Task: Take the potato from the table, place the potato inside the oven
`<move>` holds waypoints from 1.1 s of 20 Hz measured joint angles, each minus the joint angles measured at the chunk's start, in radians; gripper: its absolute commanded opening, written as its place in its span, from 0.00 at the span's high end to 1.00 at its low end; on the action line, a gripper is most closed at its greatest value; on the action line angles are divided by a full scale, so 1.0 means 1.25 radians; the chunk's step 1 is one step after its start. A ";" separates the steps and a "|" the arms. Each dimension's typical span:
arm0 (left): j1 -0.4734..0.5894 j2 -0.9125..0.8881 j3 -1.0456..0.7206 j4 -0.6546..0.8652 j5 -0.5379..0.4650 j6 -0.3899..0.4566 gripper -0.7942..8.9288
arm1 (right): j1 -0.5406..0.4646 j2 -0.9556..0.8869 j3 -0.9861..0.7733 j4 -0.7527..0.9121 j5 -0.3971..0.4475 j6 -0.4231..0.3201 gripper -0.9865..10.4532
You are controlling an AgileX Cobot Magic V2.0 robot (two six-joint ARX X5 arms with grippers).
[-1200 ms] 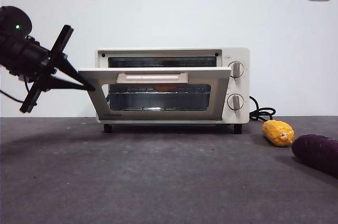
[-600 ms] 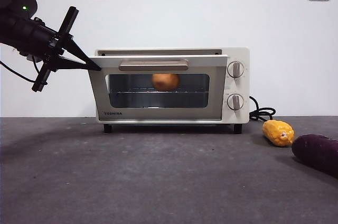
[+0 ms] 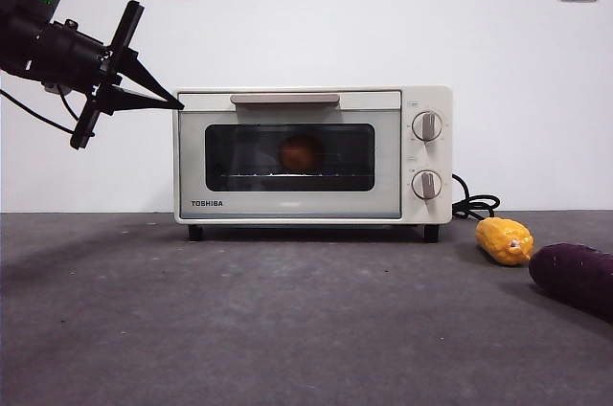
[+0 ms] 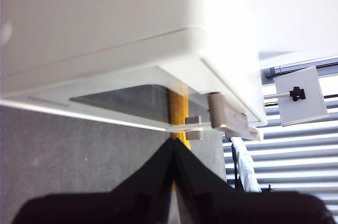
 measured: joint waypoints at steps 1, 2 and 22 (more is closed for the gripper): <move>0.000 0.000 0.000 0.016 0.007 0.000 0.92 | 0.000 0.000 0.000 0.000 0.018 -0.001 0.91; 0.000 0.000 0.000 0.026 0.028 0.000 0.92 | 0.000 0.000 0.000 0.000 0.040 -0.007 0.91; -0.002 -0.636 0.000 -0.686 -0.238 0.645 0.92 | 0.000 0.000 0.000 0.000 0.303 -0.136 0.91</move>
